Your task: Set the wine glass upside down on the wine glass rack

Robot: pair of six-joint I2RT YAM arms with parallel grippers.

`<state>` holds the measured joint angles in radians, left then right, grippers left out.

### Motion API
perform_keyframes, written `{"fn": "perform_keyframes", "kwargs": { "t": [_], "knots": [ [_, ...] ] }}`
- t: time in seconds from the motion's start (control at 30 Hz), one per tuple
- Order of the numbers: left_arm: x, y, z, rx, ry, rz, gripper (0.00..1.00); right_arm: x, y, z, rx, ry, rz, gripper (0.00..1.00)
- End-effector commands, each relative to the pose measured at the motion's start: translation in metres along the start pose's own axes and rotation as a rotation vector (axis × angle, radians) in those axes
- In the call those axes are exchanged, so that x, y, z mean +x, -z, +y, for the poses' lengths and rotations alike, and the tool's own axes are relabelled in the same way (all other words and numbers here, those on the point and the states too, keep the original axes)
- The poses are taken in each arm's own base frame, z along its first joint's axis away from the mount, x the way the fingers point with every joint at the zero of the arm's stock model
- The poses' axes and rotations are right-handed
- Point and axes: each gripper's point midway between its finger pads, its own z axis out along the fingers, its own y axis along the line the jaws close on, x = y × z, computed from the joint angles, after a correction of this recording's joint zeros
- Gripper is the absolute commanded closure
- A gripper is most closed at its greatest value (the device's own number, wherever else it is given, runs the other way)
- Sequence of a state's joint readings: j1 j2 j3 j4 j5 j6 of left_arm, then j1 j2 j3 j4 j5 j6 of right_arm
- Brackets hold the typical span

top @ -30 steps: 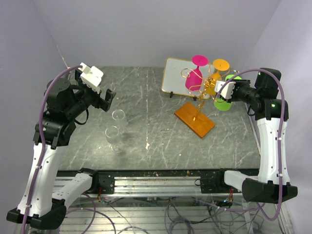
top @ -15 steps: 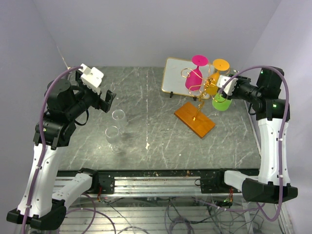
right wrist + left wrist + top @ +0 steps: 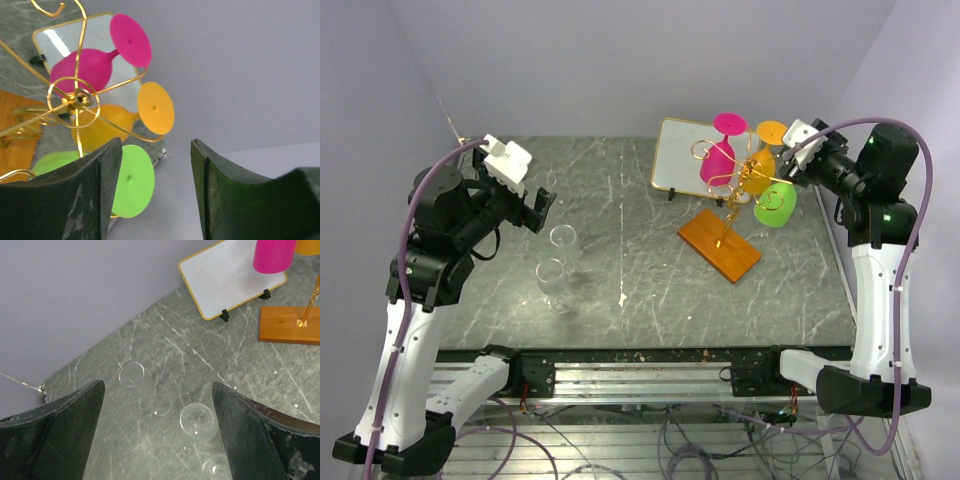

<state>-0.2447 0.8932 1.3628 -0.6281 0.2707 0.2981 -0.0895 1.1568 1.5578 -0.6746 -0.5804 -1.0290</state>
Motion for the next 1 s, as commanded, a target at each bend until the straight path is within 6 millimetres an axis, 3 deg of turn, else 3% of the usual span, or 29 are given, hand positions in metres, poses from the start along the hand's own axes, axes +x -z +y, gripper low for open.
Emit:
{"fn": "perform_keyframes", "kwargs": {
  "t": [0.0,0.07,0.17,0.33,0.47,0.6,0.77,0.97],
  "knots": [
    [0.005,0.005,0.007,-0.041,-0.017,0.014,0.01,-0.012,0.006,-0.024,0.114,-0.098,-0.019,0.3],
    [0.007,0.006,0.012,-0.07,-0.012,0.02,0.01,-0.011,0.005,-0.026,0.141,-0.156,-0.021,0.15],
    [0.009,0.009,0.024,-0.139,0.008,0.027,0.01,-0.013,0.008,-0.029,0.18,-0.241,-0.034,0.01],
    [0.022,0.012,0.045,-0.256,0.062,0.071,0.01,-0.016,0.012,-0.029,0.226,-0.422,-0.052,0.0],
    [0.035,0.015,0.061,-0.335,0.099,0.102,0.01,-0.024,0.018,-0.011,0.163,-0.495,-0.063,0.0],
    [0.045,0.015,0.064,-0.348,0.135,0.096,0.01,-0.045,0.024,0.013,0.022,-0.478,-0.121,0.0],
    [0.061,0.0,0.062,-0.301,0.233,0.122,0.01,-0.061,0.025,0.034,-0.118,-0.473,-0.196,0.0],
    [0.077,-0.024,0.067,-0.268,0.277,0.188,0.03,-0.068,0.024,0.031,-0.133,-0.5,-0.225,0.0]
  ]
}}
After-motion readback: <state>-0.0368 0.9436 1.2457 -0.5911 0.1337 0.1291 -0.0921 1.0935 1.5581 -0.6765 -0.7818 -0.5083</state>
